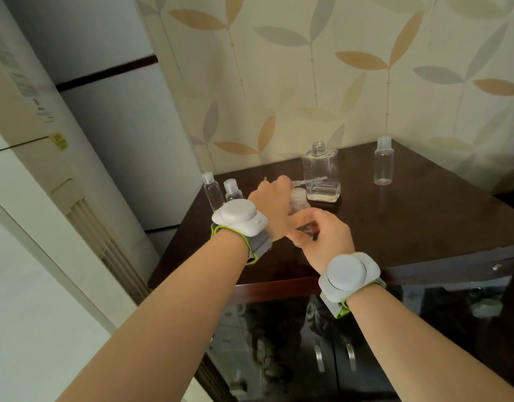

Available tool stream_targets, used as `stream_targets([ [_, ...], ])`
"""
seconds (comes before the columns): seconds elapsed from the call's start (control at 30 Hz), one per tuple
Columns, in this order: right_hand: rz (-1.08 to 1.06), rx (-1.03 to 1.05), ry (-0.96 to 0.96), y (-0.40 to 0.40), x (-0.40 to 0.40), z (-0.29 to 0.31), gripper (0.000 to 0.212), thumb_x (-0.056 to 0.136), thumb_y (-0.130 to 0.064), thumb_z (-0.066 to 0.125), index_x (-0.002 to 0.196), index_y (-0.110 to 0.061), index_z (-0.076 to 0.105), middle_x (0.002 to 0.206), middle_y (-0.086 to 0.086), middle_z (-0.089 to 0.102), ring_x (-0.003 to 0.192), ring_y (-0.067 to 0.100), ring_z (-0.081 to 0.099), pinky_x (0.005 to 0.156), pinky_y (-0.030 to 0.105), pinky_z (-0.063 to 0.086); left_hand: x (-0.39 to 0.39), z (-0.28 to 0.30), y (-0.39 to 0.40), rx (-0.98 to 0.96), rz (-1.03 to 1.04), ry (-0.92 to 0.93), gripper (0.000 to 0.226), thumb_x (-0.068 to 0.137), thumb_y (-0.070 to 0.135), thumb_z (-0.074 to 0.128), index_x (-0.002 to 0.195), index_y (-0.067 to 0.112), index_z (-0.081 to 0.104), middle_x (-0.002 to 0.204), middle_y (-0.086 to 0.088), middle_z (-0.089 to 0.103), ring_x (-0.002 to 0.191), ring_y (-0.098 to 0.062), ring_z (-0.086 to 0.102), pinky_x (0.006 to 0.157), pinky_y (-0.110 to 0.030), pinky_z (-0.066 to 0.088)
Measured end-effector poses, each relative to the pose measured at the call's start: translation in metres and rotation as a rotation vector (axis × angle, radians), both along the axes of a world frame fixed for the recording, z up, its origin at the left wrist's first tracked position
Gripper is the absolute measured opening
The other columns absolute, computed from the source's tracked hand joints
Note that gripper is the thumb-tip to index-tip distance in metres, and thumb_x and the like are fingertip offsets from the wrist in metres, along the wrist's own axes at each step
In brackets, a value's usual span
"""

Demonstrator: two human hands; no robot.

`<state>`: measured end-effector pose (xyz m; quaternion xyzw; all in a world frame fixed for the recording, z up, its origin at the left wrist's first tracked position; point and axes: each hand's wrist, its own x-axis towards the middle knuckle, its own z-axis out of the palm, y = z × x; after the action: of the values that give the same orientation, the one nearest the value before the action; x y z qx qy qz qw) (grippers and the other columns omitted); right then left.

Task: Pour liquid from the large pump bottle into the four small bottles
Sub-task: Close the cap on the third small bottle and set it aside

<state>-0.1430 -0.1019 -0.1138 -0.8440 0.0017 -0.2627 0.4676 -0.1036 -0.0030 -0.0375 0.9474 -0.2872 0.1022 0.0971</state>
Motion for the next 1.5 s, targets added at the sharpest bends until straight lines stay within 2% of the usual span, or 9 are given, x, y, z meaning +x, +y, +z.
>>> stream_targets([
  [0.1,-0.015,-0.02,-0.011,0.001,-0.003,0.002,0.026,0.083,-0.016,0.062,0.108,-0.01,0.057,0.1,0.004,0.058,0.083,0.012,0.048,0.07,0.022,0.037,-0.01,-0.01,0.006,-0.284,-0.082,0.304,0.041,0.082,0.025,0.065,0.116,0.008,0.05,0.106,-0.004,0.057,0.098,-0.019,0.052,0.086,-0.031,0.041],
  [0.2,-0.001,-0.018,-0.015,0.002,-0.005,0.004,0.027,0.084,-0.019,0.062,0.109,-0.011,0.056,0.097,0.001,0.056,0.083,0.012,0.049,0.071,0.022,0.036,-0.014,-0.019,0.012,-0.473,-0.073,0.398,0.042,0.083,0.013,0.064,0.121,0.01,0.048,0.12,-0.007,0.058,0.109,-0.023,0.056,0.097,-0.037,0.043],
  [0.43,0.056,0.046,-0.04,0.001,-0.004,0.002,0.066,0.073,-0.03,0.074,0.129,-0.012,0.045,0.104,-0.007,0.049,0.096,0.01,0.049,0.077,0.016,0.034,-0.018,-0.033,0.023,-0.677,0.014,0.228,0.025,0.087,0.021,0.057,0.107,0.012,0.044,0.095,-0.003,0.06,0.091,-0.024,0.06,0.087,-0.042,0.048],
  [0.6,-0.012,-0.085,-0.046,0.005,-0.002,-0.002,0.039,0.085,-0.029,0.062,0.12,-0.015,0.052,0.103,-0.002,0.058,0.108,0.013,0.045,0.072,0.01,0.027,0.004,-0.022,0.053,-0.938,0.422,-0.039,0.032,0.086,0.032,0.057,0.103,0.008,0.043,0.088,-0.012,0.059,0.09,-0.037,0.06,0.075,-0.038,0.048],
  [0.8,-0.046,-0.202,-0.023,0.007,-0.005,-0.001,0.003,0.089,-0.017,0.054,0.09,-0.019,0.052,0.082,-0.006,0.047,0.097,0.012,0.045,0.066,0.018,0.034,0.04,-0.019,0.09,-0.796,0.754,-0.047,0.04,0.085,0.027,0.061,0.107,-0.001,0.043,0.107,-0.023,0.059,0.098,-0.038,0.056,0.068,-0.029,0.031],
  [0.97,-0.06,-0.237,0.068,0.009,-0.002,0.003,0.018,0.088,-0.019,0.054,0.08,-0.025,0.039,0.079,-0.008,0.037,0.08,0.008,0.043,0.064,0.018,0.034,0.051,-0.033,0.095,-0.699,0.762,0.067,0.044,0.082,0.027,0.065,0.108,-0.002,0.043,0.111,-0.023,0.058,0.102,-0.039,0.055,0.072,-0.032,0.036],
  [1.2,-0.057,-0.24,0.106,0.009,-0.004,0.006,0.016,0.089,-0.02,0.054,0.082,-0.024,0.039,0.072,-0.015,0.029,0.081,0.009,0.044,0.066,0.018,0.036,0.059,-0.038,0.09,-0.685,0.736,0.112,0.036,0.083,0.027,0.063,0.099,0.004,0.04,0.106,-0.023,0.058,0.095,-0.038,0.057,0.072,-0.034,0.044],
  [1.33,-0.053,-0.238,0.108,0.01,-0.004,0.006,0.016,0.089,-0.02,0.053,0.081,-0.024,0.04,0.072,-0.015,0.028,0.08,0.009,0.043,0.066,0.018,0.036,0.064,-0.036,0.093,-0.688,0.757,0.143,0.044,0.083,0.028,0.063,0.109,-0.001,0.041,0.104,-0.023,0.056,0.091,-0.04,0.058,0.079,-0.049,0.052],
  [1.5,-0.056,-0.226,0.119,0.011,-0.002,0.005,0.017,0.088,-0.02,0.054,0.081,-0.025,0.039,0.072,-0.015,0.028,0.079,0.009,0.044,0.067,0.018,0.037,0.064,-0.038,0.096,-0.647,0.778,0.141,0.046,0.083,0.029,0.063,0.109,-0.002,0.041,0.104,-0.023,0.056,0.09,-0.039,0.057,0.078,-0.046,0.051],
])
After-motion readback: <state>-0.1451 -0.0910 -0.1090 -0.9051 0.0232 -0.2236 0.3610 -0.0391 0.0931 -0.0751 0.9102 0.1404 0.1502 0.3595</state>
